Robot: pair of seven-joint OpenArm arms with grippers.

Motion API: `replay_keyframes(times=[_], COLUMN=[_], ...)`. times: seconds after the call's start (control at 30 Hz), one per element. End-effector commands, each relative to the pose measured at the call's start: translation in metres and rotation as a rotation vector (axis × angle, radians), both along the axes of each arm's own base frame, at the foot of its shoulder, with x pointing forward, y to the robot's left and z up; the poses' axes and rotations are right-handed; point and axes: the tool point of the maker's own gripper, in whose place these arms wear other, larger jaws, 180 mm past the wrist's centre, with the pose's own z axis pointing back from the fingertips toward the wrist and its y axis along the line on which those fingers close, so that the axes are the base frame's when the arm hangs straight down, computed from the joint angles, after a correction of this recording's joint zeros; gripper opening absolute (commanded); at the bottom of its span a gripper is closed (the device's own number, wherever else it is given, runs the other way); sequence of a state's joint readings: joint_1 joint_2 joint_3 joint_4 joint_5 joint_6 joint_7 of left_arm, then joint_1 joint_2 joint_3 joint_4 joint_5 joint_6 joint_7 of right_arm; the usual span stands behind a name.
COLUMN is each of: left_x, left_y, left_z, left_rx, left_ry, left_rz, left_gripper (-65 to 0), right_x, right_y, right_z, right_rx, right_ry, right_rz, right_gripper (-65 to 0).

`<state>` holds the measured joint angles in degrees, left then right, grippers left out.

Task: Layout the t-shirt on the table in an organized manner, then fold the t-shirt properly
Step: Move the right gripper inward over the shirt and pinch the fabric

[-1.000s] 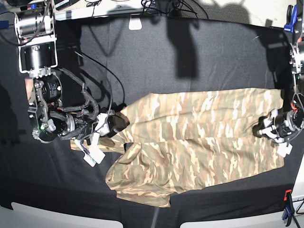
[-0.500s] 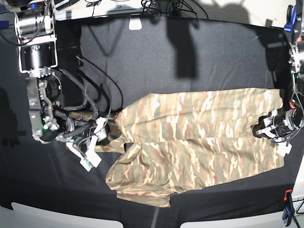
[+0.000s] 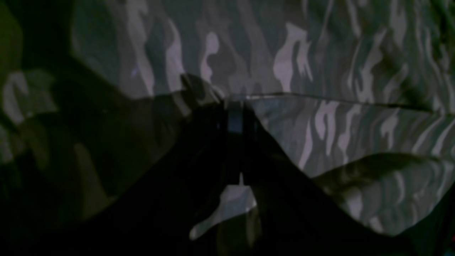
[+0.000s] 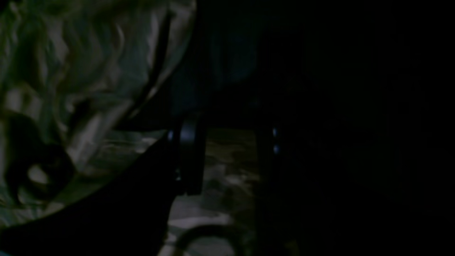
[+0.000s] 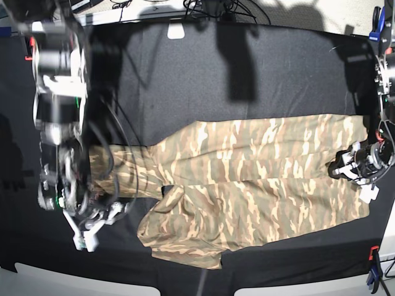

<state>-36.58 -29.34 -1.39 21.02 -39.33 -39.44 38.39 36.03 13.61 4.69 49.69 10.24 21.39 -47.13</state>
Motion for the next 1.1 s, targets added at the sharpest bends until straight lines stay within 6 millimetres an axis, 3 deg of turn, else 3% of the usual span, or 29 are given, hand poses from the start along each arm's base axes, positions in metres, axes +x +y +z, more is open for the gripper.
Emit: replay_keyframes(times=[0.0, 0.13, 0.23, 0.37, 0.5, 0.63, 0.7, 0.87, 1.07], left_x=[0.017, 0.017, 0.017, 0.017, 0.017, 0.019, 0.019, 0.018, 0.029], left_y=[0.009, 0.009, 0.009, 0.009, 0.009, 0.010, 0.010, 0.008, 0.006], left_z=[0.022, 0.022, 0.022, 0.022, 0.022, 0.024, 0.024, 0.027, 0.056], left_rx=[0.001, 0.002, 0.002, 0.002, 0.001, 0.001, 0.001, -0.014, -0.037], left_ry=[-0.067, -0.068, -0.068, -0.069, -0.070, -0.082, -0.082, -0.069, -0.123], left_rz=[0.014, 0.015, 0.015, 0.015, 0.016, 0.023, 0.022, 0.011, -0.020], left_gripper=[-65.0, -65.0, -65.0, -65.0, -65.0, -65.0, -65.0, -65.0, -65.0], right_x=[0.017, 0.001, -0.008, -0.010, -0.029, -0.041, -0.042, -0.029, 0.002], right_y=[0.007, 0.052, 0.078, 0.084, 0.090, 0.090, 0.092, 0.095, 0.108], right_z=[0.018, -0.012, -0.016, -0.016, -0.029, -0.041, -0.043, -0.028, 0.017], right_rx=[0.004, 0.050, 0.093, 0.038, -0.026, -0.116, -0.137, -0.127, 0.028], right_ry=[-0.034, 0.089, 0.097, 0.130, 0.234, 0.292, 0.298, 0.253, 0.131], right_rz=[0.023, 0.247, 0.365, 0.422, 0.495, 0.560, 0.578, 0.574, 0.515], right_gripper=[-42.0, -42.0, -42.0, -42.0, -43.2, -63.0, -65.0, -65.0, -65.0])
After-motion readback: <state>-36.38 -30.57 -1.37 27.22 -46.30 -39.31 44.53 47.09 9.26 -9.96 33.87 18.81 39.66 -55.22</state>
